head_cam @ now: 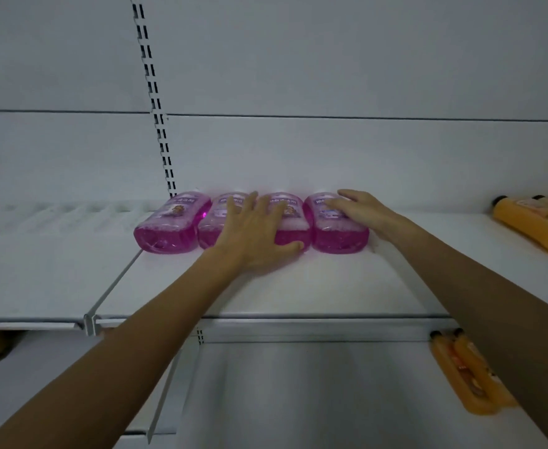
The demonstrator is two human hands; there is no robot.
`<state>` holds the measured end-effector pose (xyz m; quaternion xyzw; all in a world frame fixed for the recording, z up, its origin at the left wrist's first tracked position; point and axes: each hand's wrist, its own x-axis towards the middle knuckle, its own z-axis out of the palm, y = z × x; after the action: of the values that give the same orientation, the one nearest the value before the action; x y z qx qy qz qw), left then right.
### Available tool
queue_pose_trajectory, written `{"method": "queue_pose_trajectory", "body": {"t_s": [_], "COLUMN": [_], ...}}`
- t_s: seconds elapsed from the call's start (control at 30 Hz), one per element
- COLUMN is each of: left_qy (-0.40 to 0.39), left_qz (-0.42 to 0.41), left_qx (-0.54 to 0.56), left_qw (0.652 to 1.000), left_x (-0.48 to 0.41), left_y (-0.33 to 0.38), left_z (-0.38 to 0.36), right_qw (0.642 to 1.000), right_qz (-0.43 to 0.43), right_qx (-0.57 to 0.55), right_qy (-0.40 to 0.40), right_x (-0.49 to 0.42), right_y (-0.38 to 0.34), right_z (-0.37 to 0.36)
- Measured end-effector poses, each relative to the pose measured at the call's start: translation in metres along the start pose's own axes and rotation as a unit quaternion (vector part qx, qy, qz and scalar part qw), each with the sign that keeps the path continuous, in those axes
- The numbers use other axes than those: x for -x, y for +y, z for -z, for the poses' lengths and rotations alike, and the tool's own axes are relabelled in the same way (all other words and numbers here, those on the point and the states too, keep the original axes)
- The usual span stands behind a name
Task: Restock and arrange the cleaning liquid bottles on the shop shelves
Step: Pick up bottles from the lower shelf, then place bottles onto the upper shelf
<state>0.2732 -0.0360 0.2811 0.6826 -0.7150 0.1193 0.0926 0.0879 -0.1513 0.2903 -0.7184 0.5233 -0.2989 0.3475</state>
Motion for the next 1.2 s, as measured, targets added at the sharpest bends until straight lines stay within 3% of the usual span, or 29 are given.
{"method": "queue_pose_trajectory", "body": {"t_s": [0.1,0.3,0.63,0.83,0.93,1.03,1.2], "left_qy": [0.064,0.088,0.041,-0.067,-0.152,-0.213,-0.267], "left_qz": [-0.069,-0.142,-0.269,-0.236,-0.212,-0.178,-0.13], "left_qx": [0.069,0.151,0.297,0.398,0.417,0.424,0.418], "left_qw": [0.993,0.974,0.915,0.884,0.871,0.862,0.859], "left_x": [0.001,-0.004,0.024,0.062,0.082,0.095,0.088], "left_y": [0.037,0.137,0.353,0.456,0.494,0.52,0.533], "left_z": [0.008,0.009,-0.023,-0.08,-0.12,-0.15,-0.182], "right_qw": [0.997,0.981,0.946,0.929,0.933,0.932,0.925], "right_qz": [0.005,-0.013,-0.083,-0.189,-0.244,-0.301,-0.324], "right_qx": [0.015,0.073,0.1,0.102,0.1,0.072,-0.004], "right_qy": [0.075,0.181,0.296,0.301,0.245,0.189,0.198], "right_x": [0.015,0.074,0.232,0.32,0.357,0.378,0.367], "right_y": [0.009,0.06,0.196,0.283,0.323,0.366,0.413], "right_z": [0.021,0.103,0.267,0.313,0.319,0.322,0.313]}}
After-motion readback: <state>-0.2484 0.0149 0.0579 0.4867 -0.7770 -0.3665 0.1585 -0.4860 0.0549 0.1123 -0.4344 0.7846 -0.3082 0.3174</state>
